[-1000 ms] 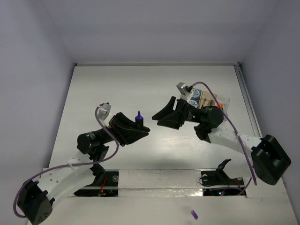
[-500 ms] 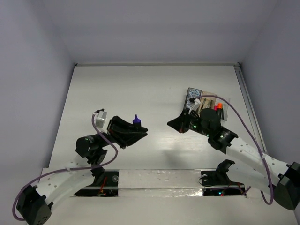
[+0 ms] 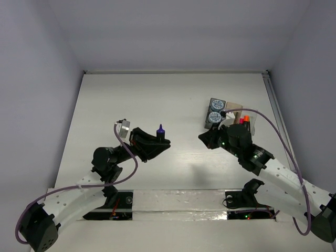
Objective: Sort the stationery into containers
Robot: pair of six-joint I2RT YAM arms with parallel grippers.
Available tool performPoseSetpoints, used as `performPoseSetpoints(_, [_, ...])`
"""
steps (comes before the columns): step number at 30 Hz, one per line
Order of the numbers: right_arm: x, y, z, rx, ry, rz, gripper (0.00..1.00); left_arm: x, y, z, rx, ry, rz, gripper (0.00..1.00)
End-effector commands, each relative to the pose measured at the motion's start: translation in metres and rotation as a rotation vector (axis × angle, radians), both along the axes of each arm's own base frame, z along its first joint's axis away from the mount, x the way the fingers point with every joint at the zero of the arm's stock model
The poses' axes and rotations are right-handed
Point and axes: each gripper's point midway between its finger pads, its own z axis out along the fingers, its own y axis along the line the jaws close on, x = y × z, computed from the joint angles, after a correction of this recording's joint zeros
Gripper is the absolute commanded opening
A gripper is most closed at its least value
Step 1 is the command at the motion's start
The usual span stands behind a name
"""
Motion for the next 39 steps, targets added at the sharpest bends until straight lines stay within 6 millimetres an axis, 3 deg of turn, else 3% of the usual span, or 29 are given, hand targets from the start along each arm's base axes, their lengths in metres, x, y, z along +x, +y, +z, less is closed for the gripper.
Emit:
performPoseSetpoints(1, [0.013, -0.011, 0.031, -0.002, -0.093, -0.071, 0.08, 0.025, 0.005, -0.005, 0.026, 0.048, 0.144, 0.00])
performPoseSetpoints(4, [0.016, -0.011, 0.036, -0.010, -0.104, -0.078, 0.09, 0.042, 0.007, -0.042, 0.098, 0.181, 0.219, 0.00])
performPoseSetpoints(11, [0.020, -0.010, 0.036, -0.027, -0.120, -0.077, 0.10, 0.068, 0.016, -0.157, 0.233, 0.550, 0.356, 0.00])
performPoseSetpoints(16, [0.023, -0.011, 0.039, -0.033, -0.136, -0.081, 0.10, 0.071, 0.018, -0.208, 0.327, 0.694, 0.391, 0.00])
performPoseSetpoints(18, [0.023, -0.010, 0.039, -0.034, -0.138, -0.079, 0.10, 0.071, 0.018, -0.216, 0.352, 0.716, 0.395, 0.00])
performPoseSetpoints(21, [0.024, -0.009, 0.039, -0.033, -0.141, -0.077, 0.11, 0.069, 0.014, -0.225, 0.388, 0.738, 0.377, 0.23])
performPoseSetpoints(22, [0.024, -0.009, 0.039, -0.034, -0.142, -0.076, 0.11, 0.068, 0.013, -0.230, 0.408, 0.748, 0.371, 0.37])
performPoseSetpoints(25, [0.024, -0.010, 0.040, -0.034, -0.146, -0.080, 0.11, 0.070, 0.013, -0.232, 0.435, 0.749, 0.376, 0.60])
performPoseSetpoints(31, [0.024, -0.016, 0.052, -0.032, -0.175, -0.102, 0.13, 0.081, 0.018, -0.206, 0.424, 0.682, 0.441, 0.72])
performPoseSetpoints(33, [0.023, -0.020, 0.062, -0.024, -0.201, -0.112, 0.13, 0.088, 0.021, -0.184, 0.390, 0.637, 0.477, 0.81])
performPoseSetpoints(36, [0.022, -0.027, 0.083, 0.002, -0.240, -0.138, 0.19, 0.092, 0.028, -0.140, 0.326, 0.549, 0.516, 0.82])
performPoseSetpoints(39, [0.015, -0.036, 0.114, 0.058, -0.314, -0.154, 0.34, 0.092, 0.039, -0.081, 0.242, 0.435, 0.558, 0.83])
